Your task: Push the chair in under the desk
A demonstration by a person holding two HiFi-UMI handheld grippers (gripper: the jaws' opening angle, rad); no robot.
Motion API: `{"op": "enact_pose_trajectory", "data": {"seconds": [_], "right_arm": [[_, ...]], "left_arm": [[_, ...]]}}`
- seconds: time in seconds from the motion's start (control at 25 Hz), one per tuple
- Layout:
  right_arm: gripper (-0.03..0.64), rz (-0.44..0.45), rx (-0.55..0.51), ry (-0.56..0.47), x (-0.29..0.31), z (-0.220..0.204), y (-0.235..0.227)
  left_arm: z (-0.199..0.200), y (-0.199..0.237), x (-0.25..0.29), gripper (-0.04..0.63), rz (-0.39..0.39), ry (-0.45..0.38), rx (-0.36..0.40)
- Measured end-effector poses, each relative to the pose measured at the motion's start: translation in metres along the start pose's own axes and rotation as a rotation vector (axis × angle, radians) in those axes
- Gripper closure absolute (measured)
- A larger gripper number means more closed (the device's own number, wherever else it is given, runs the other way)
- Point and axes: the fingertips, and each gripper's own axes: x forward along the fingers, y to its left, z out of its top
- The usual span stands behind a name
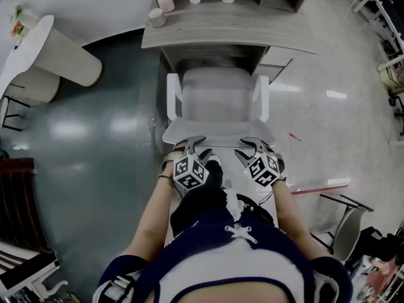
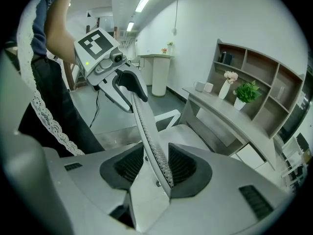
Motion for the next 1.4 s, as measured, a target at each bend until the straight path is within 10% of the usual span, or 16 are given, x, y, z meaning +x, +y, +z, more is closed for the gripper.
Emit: {"op": "enact_pose_trajectory", "data": {"seconds": [1.4], "right_arm": [[0.474,-0.025,-0.009,-0.002,0.032,0.025,-0.071]], "left_arm": [[0.011,0.076,0.028,0.408,0.017,-0.04,0.031]]}}
